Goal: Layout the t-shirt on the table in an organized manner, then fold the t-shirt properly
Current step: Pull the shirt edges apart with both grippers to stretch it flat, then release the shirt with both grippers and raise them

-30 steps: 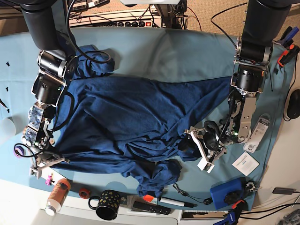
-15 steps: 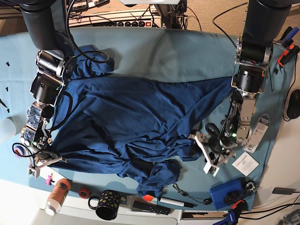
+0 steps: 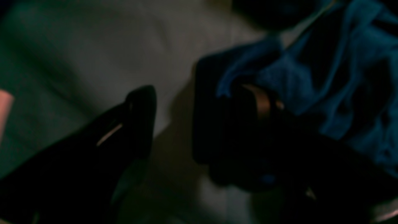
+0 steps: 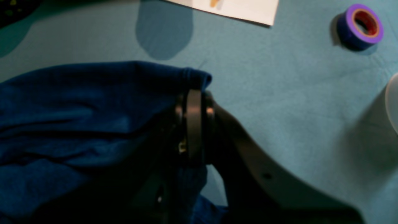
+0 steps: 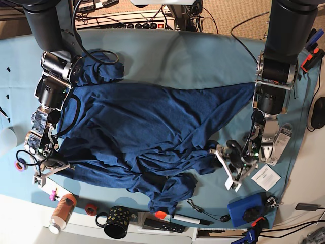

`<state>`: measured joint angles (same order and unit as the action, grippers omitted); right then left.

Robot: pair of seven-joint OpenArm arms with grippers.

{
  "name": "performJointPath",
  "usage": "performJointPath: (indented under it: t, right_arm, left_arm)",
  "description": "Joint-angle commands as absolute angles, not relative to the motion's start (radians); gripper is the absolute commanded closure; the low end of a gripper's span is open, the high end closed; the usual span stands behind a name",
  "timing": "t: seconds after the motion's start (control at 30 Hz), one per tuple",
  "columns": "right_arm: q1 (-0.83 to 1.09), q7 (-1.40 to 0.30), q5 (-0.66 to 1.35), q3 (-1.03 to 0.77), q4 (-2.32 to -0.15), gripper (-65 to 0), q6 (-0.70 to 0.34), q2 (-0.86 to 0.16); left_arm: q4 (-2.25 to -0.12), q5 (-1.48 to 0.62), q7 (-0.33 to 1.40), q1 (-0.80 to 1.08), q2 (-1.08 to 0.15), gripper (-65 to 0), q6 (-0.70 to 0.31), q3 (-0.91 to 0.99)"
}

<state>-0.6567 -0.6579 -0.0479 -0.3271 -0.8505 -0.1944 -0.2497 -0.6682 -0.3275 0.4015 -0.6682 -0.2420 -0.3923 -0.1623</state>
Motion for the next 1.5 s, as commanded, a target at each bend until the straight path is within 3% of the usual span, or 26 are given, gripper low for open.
performJointPath:
  t: [0.0, 0.13, 0.23, 0.3, 0.4, 0.43, 0.53, 0.77, 1.13, 1.47]
  right_arm:
    - [-0.695, -0.636, -0.042, -0.327, -0.868, 0.0, -0.194, -0.263]
    - [-0.695, -0.636, -0.042, -0.327, -0.868, 0.0, -0.194, -0.263]
    - [-0.694, -0.636, -0.042, -0.327, -0.868, 0.0, -0.194, -0.263]
    - [-0.695, -0.636, -0.042, -0.327, -0.868, 0.0, -0.194, -0.263]
    - [-0.694, -0.636, -0.042, -0.327, -0.868, 0.0, -0.194, -0.263]
    - [-0.694, -0.636, -0.042, -0.327, -0.868, 0.0, -0.194, -0.263]
    - [-0.694, -0.636, -0.042, -0.327, -0.868, 0.0, -0.194, -0.264]
    - [-0.694, -0.636, -0.043, -0.327, -0.868, 0.0, -0.194, -0.263]
    - [-0.694, -0.636, -0.046, -0.327, -0.868, 0.0, -0.184, -0.264]
    - [-0.694, -0.639, -0.054, -0.327, -0.868, 0.0, -0.147, -0.263]
  left_arm:
    - [-0.677, -0.351, 0.373, -0.709, -0.246, -39.9, -0.393, -0.159]
    - [-0.672, -0.398, 0.374, -0.710, -0.245, -39.5, -0.425, -0.159]
    - [-0.672, -0.401, 0.373, -0.712, -0.231, -34.6, -0.442, -0.159]
    - [-0.672, -0.397, 0.373, -0.712, -0.216, -26.0, -0.445, -0.159]
    - [-0.672, -0.387, 0.351, -0.712, -0.198, -2.1, -0.440, -0.159]
    - [-0.672, -0.371, 0.329, -0.713, -0.194, 0.0, -0.438, -0.159]
    - [-0.672, -0.328, 0.275, -0.722, -0.197, 0.0, -0.429, -0.159]
    - [-0.672, -0.276, 0.273, -0.778, -0.211, 0.0, -0.222, -0.159]
    - [-0.672, -0.226, 0.269, -0.799, -0.231, 0.0, -0.039, -0.159]
    - [-0.672, -0.179, 0.268, -0.798, -0.238, 0.0, 0.016, -0.159]
